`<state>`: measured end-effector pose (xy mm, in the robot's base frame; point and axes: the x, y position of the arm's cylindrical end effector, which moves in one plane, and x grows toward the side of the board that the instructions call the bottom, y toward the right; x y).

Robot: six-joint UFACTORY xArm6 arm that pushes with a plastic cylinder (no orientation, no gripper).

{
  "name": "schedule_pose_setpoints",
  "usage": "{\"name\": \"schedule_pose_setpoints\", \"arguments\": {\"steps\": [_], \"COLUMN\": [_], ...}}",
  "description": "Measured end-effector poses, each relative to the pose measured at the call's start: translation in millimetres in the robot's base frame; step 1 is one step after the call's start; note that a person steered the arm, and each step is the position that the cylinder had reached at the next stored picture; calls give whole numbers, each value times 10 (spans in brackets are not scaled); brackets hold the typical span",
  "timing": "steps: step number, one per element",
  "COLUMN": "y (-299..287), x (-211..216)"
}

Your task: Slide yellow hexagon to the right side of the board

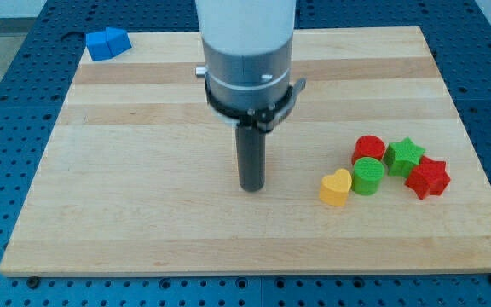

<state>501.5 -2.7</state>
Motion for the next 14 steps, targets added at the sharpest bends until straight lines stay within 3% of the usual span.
{"name": "schedule_pose_setpoints", "arguments": {"steps": [2,4,5,6,7,8,11,12,14], "y": [403,99,-54,-58,236,314,-777,-748,113], "x": [-399,163,36,-351,-687,-723,-567,-786,-1119]}}
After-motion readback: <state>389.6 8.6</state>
